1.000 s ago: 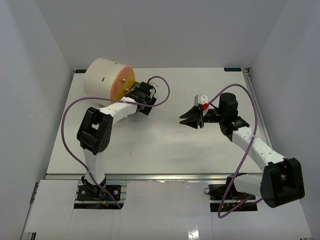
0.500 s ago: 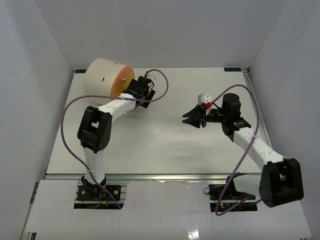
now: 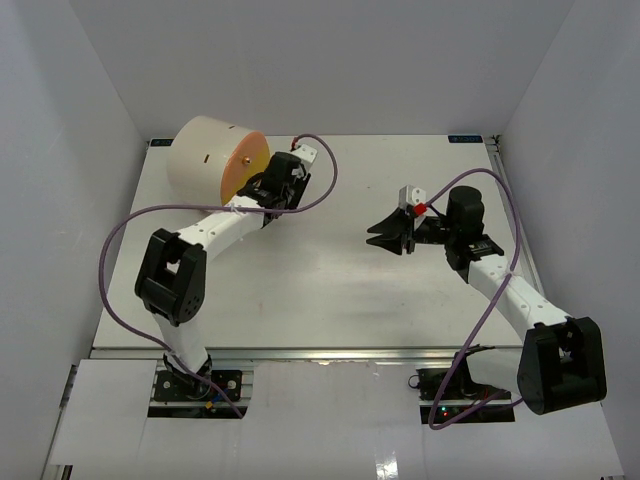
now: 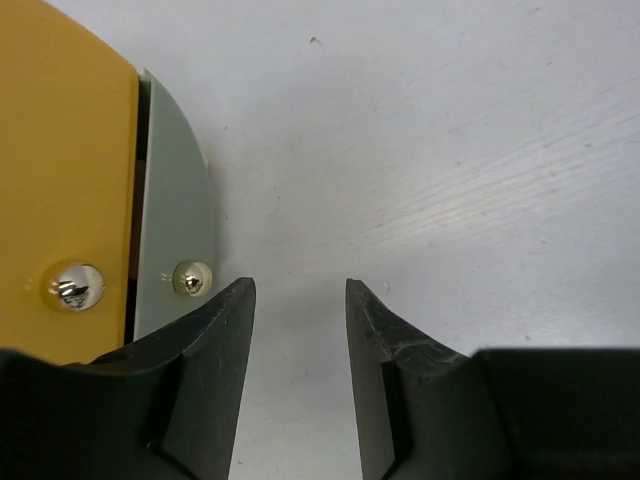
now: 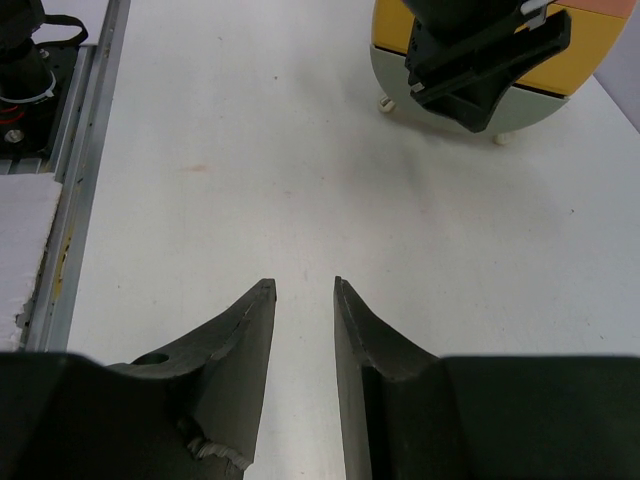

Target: Organize the makeup

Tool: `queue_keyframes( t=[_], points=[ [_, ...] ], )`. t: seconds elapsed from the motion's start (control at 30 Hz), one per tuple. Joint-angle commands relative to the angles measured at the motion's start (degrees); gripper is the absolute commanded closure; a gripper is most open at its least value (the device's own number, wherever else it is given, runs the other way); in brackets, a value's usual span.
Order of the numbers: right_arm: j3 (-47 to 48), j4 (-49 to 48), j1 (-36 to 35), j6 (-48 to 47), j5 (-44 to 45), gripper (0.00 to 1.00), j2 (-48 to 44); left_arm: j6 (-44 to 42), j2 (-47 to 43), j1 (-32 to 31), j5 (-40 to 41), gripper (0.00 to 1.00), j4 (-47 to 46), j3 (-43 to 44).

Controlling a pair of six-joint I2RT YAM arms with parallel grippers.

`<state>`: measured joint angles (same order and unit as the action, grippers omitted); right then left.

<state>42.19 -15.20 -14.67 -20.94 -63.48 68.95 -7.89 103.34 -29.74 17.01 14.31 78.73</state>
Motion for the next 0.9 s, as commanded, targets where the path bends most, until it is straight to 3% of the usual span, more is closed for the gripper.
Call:
queue_keyframes(
  t=[0.0, 0.23, 0.43, 0.53, 0.73, 0.83, 0.87],
  points=[
    [-0.47, -2.96, 1.1, 0.94, -1.39, 0.63, -0.76, -0.64, 6.51, 0.43, 6.48, 0.46, -0.77, 0.28],
    [-0.8, -3.78, 1.93, 1.7, -1.3, 0.63, -0.57, 0.33, 12.6, 1.99, 12.28, 0.31, -0.51, 4.52],
    [-0.89, -3.96, 2.28, 2.05, -1.3, 0.63, -0.48, 0.34, 15.22, 4.17, 14.19, 0.09, 0.37, 6.7],
    [-0.89, -4.02, 2.61, 2.18, -1.21, 0.63, -0.57, 0.31, 14.73, 4.43, 13.52, 0.07, 0.67, 6.77],
    [-0.9, -3.91, 3.65, 2.24, -1.15, 0.63, -0.67, 2.67, 8.8, 3.47, 1.95, 0.06, 3.17, 5.0],
    [-0.27, -1.94, 4.22, 1.91, 1.97, 0.54, -0.48, 3.9, 2.3, 1.46, -4.46, 0.05, 4.4, 2.92],
    [0.22, -1.15, 4.59, 3.29, 4.11, 0.43, -0.37, 6.44, -0.71, 1.42, -8.07, 0.04, 4.48, 1.75]
  ],
)
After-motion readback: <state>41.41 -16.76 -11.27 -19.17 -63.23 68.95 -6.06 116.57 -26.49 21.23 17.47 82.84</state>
